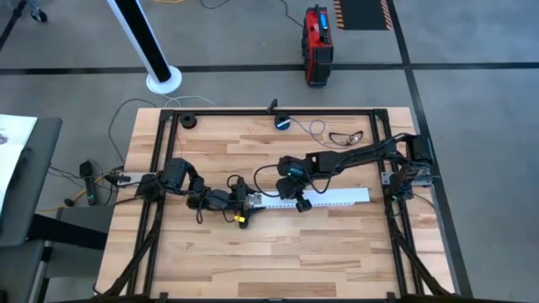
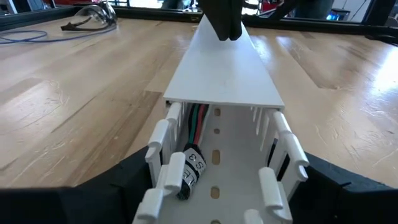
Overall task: Ziptie cables
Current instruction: Close the white cable duct
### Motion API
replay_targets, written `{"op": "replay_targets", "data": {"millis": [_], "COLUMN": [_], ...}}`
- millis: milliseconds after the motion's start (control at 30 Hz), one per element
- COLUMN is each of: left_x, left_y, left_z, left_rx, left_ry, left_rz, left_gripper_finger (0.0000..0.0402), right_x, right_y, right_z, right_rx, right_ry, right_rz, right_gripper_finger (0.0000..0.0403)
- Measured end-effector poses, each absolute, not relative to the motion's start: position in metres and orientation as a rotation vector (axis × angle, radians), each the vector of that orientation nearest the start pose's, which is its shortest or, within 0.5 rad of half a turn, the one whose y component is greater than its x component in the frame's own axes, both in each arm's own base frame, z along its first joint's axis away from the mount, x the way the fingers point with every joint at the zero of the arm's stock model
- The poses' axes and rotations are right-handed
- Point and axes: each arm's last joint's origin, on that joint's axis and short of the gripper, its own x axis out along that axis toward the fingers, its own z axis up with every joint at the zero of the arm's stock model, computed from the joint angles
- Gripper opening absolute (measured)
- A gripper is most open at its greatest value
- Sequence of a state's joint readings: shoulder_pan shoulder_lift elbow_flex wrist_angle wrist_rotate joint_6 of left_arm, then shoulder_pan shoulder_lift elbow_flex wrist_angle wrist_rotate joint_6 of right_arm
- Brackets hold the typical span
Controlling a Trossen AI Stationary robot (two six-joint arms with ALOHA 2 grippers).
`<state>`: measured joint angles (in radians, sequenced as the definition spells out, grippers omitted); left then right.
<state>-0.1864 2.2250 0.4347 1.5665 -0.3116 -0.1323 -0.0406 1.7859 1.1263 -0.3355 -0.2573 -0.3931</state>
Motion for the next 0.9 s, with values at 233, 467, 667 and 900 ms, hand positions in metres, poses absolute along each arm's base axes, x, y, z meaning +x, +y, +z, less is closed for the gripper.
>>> {"op": "replay_targets", "data": {"millis": [233,467,667,900], "left_x": [0.2764,0.2799,0.28,0.2801], "left_y": [-0.0428,-0.0413,-0.0406,-0.0405], "left_z": [0.0398,0.0405,0.0405,0.0409], "left_rx": [-0.077,-0.069,-0.068,-0.064], "left_ry": [0.207,0.201,0.201,0.197], "left_rz": [0.145,0.145,0.148,0.152], "left_gripper_finger": [0.026,0.026,0.0259,0.0243], "right_x": [0.3592,0.3601,0.3601,0.3599], "right_y": [-0.007,-0.0071,-0.0057,-0.0043], "right_z": [0.1786,0.1792,0.1793,0.1791], "right_rx": [-0.213,-0.229,-0.23,-0.232], "right_ry": [0.925,0.911,0.909,0.911], "right_rz": [0.39,0.395,0.401,0.407], "right_gripper_finger": [0.0,0.0,0.0,0.0]}}
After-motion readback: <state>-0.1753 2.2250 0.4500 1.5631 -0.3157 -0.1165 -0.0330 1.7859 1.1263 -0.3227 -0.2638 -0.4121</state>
